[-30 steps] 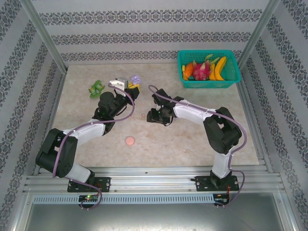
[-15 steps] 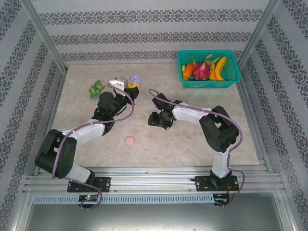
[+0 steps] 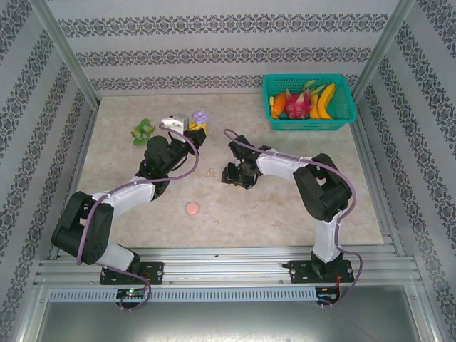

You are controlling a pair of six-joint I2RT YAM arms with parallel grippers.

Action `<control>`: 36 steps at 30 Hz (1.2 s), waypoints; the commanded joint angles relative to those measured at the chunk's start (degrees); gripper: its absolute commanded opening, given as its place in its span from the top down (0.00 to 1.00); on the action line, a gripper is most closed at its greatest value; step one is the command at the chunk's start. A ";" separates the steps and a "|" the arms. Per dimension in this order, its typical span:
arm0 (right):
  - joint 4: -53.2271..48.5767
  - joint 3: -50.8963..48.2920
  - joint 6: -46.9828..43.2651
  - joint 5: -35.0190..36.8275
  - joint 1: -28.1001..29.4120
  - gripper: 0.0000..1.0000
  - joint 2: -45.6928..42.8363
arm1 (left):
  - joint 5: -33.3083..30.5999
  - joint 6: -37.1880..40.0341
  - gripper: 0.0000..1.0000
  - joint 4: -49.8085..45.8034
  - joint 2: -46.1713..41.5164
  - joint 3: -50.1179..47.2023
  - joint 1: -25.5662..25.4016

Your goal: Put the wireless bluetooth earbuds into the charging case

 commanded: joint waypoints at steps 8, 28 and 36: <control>0.26 3.17 0.09 0.50 -2.69 0.53 2.83 | -0.33 -0.99 1.00 2.61 -0.25 1.44 0.72; -7.78 11.82 -4.54 6.49 -2.70 0.53 4.16 | -0.34 -1.79 1.00 3.21 -0.20 1.31 0.73; -6.16 12.53 -13.95 5.80 -3.14 0.53 3.74 | -0.13 -1.62 1.00 2.82 -0.69 1.09 0.73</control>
